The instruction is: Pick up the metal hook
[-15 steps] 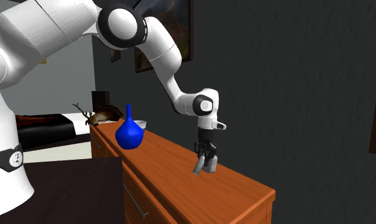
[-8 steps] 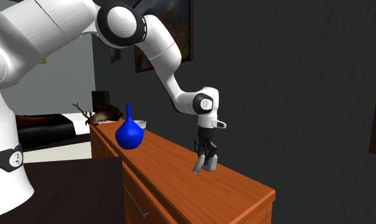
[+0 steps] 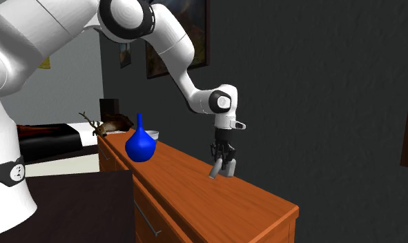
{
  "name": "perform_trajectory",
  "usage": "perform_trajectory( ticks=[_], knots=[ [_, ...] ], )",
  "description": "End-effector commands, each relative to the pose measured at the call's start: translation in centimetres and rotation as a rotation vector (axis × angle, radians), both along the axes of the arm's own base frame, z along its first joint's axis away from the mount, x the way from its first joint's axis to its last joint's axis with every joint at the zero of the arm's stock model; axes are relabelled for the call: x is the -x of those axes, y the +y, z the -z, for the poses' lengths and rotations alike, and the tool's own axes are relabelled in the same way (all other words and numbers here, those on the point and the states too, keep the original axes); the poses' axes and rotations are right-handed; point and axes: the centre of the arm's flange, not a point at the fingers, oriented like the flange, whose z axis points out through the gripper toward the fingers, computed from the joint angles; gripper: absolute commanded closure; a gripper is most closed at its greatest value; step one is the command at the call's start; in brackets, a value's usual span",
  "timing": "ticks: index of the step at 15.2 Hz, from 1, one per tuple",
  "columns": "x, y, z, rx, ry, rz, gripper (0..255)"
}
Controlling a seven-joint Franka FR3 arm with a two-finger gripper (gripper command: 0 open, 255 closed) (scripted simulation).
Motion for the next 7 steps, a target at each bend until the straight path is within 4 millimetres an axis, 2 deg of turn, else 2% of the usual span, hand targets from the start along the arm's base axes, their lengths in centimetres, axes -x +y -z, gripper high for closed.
perform_trajectory(
  ticks=[1, 5, 7],
  knots=[
    [0.0, -0.1, -1.1, 0.0, 0.0, 0.0, 255],
    [0.0, -0.1, -3.2, 0.0, 0.0, 0.0, 255],
    [0.0, -0.1, -3.3, 0.0, 0.0, 0.0, 255]
  ],
)
